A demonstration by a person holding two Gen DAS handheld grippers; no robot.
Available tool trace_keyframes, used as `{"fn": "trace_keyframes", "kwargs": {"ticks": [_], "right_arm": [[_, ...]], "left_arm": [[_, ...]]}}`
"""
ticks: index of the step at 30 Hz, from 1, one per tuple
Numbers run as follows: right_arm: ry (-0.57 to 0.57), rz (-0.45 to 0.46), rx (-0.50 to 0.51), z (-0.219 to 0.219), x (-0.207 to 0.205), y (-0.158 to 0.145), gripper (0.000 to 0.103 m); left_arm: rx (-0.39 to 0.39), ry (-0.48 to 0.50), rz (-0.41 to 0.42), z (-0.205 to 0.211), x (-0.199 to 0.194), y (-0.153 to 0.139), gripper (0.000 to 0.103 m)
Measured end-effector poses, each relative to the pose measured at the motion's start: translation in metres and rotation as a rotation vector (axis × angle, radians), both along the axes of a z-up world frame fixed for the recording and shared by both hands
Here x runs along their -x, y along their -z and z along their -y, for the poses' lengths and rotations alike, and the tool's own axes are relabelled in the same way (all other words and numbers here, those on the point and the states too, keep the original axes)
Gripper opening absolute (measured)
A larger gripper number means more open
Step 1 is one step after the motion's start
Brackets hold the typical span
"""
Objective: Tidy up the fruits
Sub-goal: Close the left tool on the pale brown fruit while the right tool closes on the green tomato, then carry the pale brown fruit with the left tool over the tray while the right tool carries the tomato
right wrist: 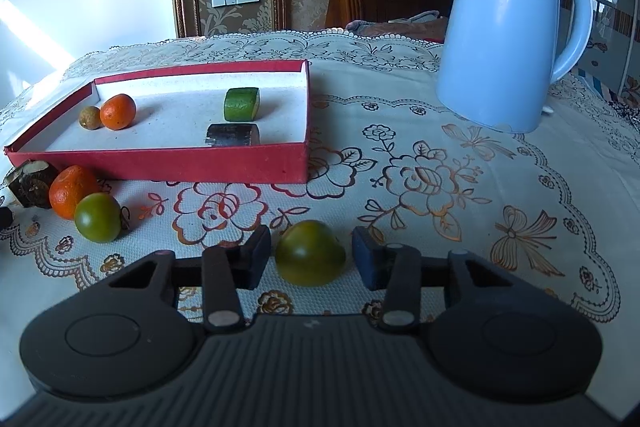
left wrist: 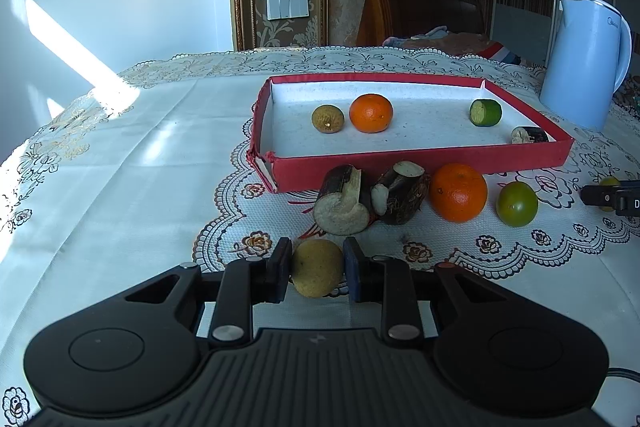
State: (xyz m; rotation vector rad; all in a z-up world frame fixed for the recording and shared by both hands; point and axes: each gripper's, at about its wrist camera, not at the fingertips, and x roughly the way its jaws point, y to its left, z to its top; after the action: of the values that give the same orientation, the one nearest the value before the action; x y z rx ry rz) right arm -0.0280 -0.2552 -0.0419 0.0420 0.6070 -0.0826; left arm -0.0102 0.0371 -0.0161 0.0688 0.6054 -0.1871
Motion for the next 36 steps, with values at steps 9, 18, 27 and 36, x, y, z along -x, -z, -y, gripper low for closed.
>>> {"fn": "trace_keyframes", "kwargs": {"ticks": [9, 18, 27, 36], "right_arm": [[0.047, 0.039, -0.053, 0.011, 0.007, -0.002, 0.031], [0.073, 0.06, -0.093, 0.02, 0.01, -0.002, 0.032], [0.037, 0.078, -0.043, 0.005, 0.015, -0.008, 0.032], [-0.037, 0.102, -0.001, -0.016, 0.014, -0.029, 0.032]], "left_arm": [[0.001, -0.004, 0.004, 0.0, 0.0, -0.001, 0.027], [0.012, -0.015, 0.022, -0.003, 0.004, -0.003, 0.027], [-0.078, -0.032, 0.012, 0.008, 0.001, -0.005, 0.027], [-0.035, -0.004, 0.057, 0.016, 0.002, -0.04, 0.027]]}}
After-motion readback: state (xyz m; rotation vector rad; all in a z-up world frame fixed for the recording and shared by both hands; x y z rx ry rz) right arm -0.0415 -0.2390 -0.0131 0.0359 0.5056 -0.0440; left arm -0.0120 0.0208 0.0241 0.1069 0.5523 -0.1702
